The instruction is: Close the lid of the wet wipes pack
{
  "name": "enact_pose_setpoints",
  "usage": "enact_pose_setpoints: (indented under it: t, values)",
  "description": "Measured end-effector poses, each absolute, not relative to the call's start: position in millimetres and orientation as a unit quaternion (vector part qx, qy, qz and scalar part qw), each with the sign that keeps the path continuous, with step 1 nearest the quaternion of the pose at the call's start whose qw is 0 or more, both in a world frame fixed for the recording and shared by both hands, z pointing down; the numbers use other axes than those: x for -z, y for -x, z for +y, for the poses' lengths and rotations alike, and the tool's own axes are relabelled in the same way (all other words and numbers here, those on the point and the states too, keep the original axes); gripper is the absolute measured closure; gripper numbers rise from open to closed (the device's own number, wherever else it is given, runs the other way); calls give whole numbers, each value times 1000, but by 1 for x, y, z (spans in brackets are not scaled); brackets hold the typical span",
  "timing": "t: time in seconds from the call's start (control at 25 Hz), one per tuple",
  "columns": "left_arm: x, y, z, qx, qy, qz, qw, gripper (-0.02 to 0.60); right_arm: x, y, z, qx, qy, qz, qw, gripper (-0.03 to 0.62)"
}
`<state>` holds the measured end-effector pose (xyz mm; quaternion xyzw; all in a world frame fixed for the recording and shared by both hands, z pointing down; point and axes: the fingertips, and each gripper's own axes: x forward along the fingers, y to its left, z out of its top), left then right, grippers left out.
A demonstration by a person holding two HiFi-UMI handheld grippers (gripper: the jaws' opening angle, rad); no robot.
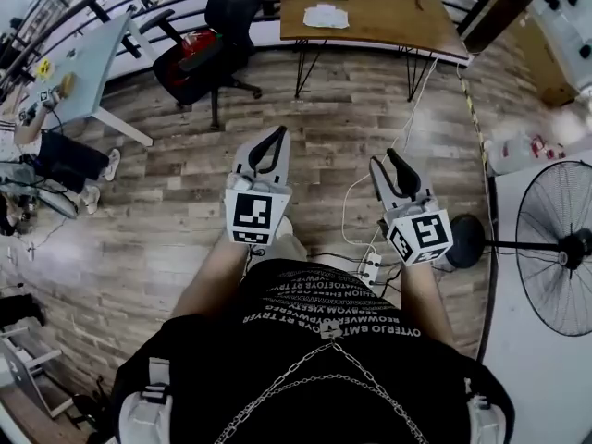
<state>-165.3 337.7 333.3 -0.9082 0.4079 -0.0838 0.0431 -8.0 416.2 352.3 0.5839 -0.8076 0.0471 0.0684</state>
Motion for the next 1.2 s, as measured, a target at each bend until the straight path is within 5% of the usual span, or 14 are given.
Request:
enact_pose_setpoints:
  t: [0.24, 1.2]
  values:
    - [-304, 138, 276, 65, 920, 370, 113, 552, -356, 16, 353, -65, -586, -805, 59, 468]
    - [-355, 163, 185, 92, 935, 337, 56, 553, -349, 32, 271, -28, -624, -778, 71, 468]
